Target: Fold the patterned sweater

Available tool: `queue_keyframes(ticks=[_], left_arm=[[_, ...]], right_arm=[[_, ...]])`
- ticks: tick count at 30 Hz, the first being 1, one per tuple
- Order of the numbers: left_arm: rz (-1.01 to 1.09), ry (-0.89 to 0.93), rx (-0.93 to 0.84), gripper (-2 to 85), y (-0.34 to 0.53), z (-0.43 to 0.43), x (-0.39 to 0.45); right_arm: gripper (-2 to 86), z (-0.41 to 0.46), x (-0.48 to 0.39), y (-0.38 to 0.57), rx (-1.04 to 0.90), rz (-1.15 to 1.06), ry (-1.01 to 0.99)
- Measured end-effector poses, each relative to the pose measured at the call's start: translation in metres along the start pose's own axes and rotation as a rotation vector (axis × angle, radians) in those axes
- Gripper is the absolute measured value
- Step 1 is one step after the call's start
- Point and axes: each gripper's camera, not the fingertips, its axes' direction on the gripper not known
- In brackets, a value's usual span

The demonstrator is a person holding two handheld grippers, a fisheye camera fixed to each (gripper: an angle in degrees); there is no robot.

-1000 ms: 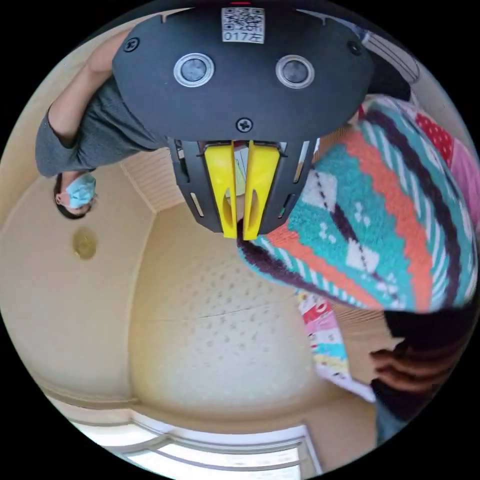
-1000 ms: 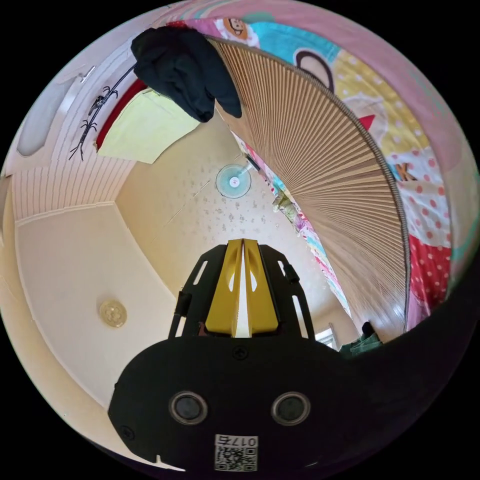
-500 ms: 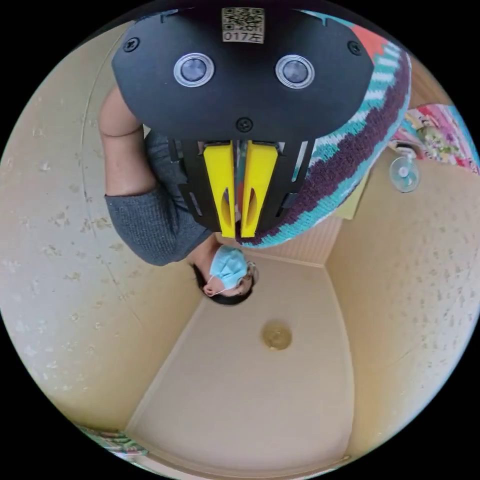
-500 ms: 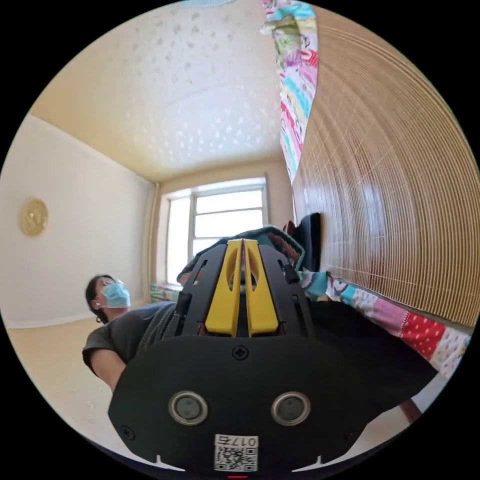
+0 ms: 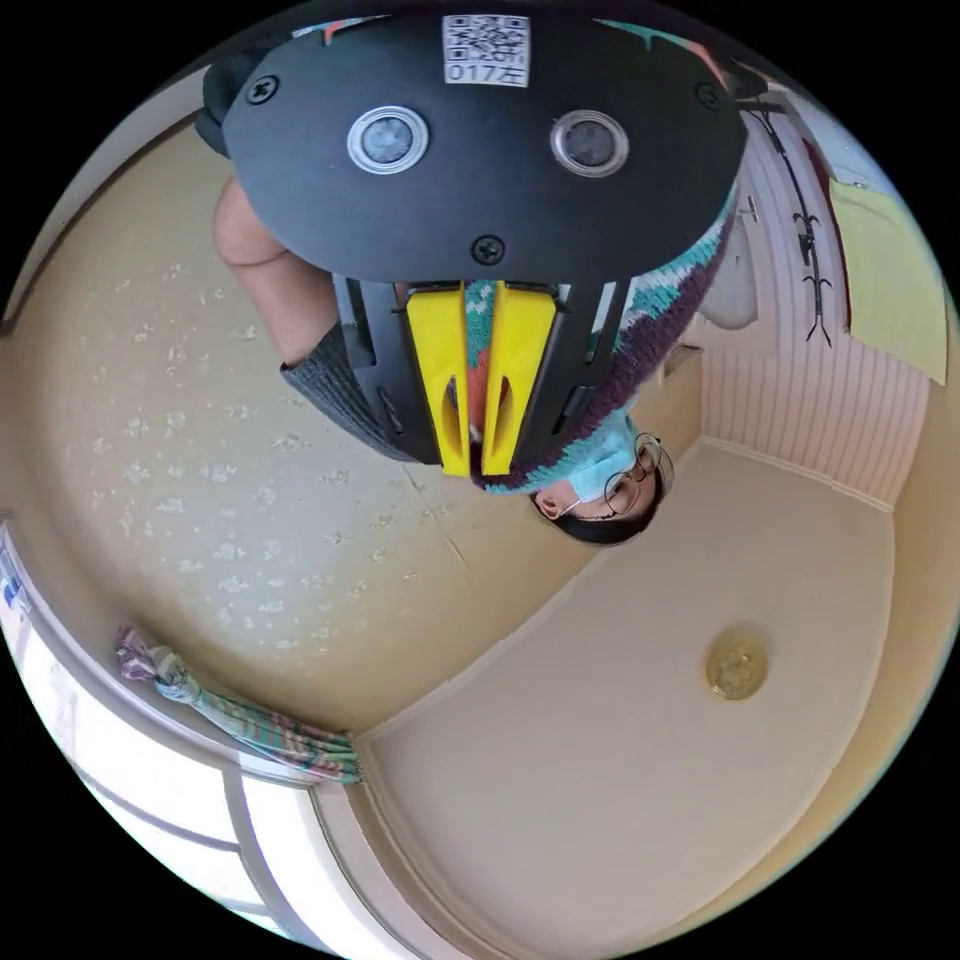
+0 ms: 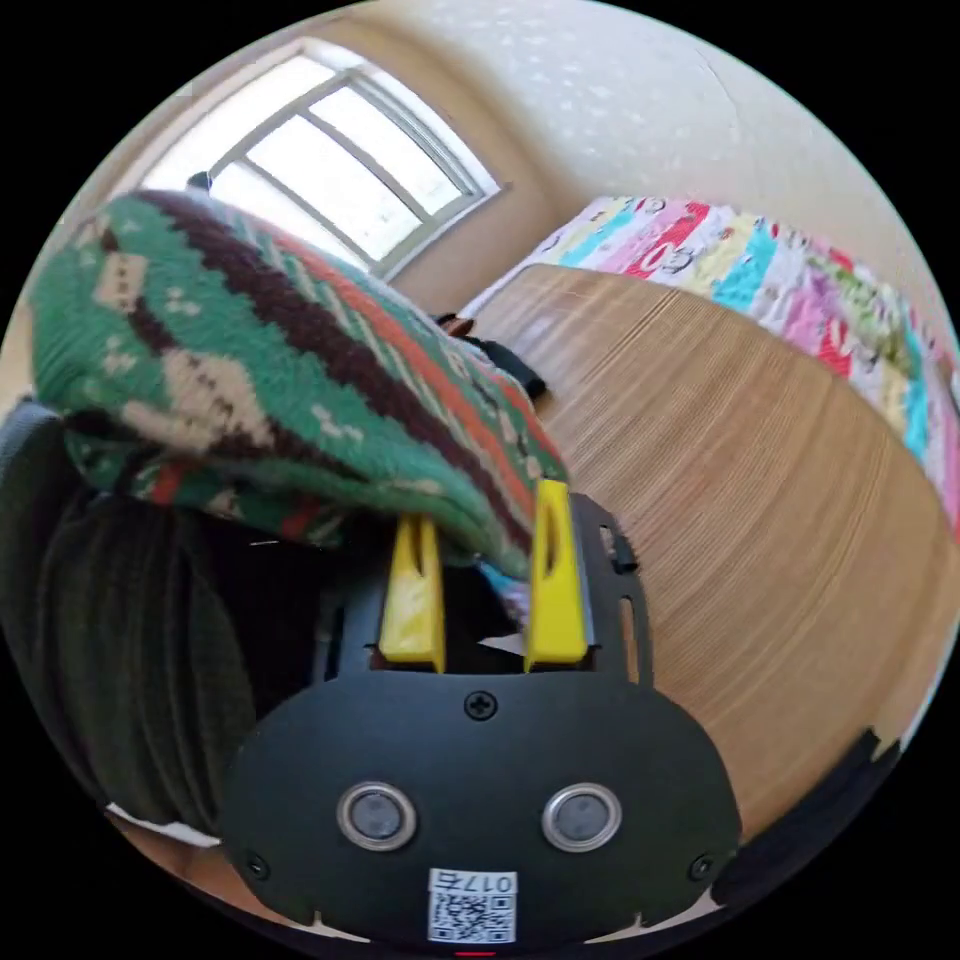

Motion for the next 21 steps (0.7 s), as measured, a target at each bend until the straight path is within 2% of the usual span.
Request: queue_keyframes(ticks=[3,4,6,9,11,15,19,21], left_arm=[[-0.045,-0.052,-0.042,0.4,0.007,0.0,0.008],[-0.048,-0.074,-0.059,0.4,0.007,0.0,0.013],[-0.079,-0.19,-0.137,0.4,0.007,-0.003,0.038],[-0.162,-0.391,-0.197,0.4,0.015,-0.018,0.073],[-0.214,-0.492,-0.219,0.4,0.024,-0.027,0.092],[-0.317,-0.749,-0.227,0.1,0.051,-0.052,0.132],[-0.359,-0.87,-0.144,-0.2,0.067,-0.079,0.149],[-0.361,-0.925,-0.073,-0.3,0.061,-0.108,0.145]], right_arm=[[6.9,-0.011,-0.006,0.001,0.042,0.134,0.239],[6.8,-0.019,-0.003,0.003,0.073,0.173,0.255],[6.4,-0.067,0.011,0.023,0.272,0.328,0.276],[6.2,-0.131,0.014,0.049,0.479,0.442,0.276],[6.1,-0.163,-0.001,0.059,0.563,0.489,0.36],[6.0,-0.233,-0.074,0.077,0.775,0.47,0.613],[6.1,-0.276,-0.139,0.073,0.92,0.36,0.799],[6.1,-0.293,-0.169,0.057,0.982,0.234,0.94]])
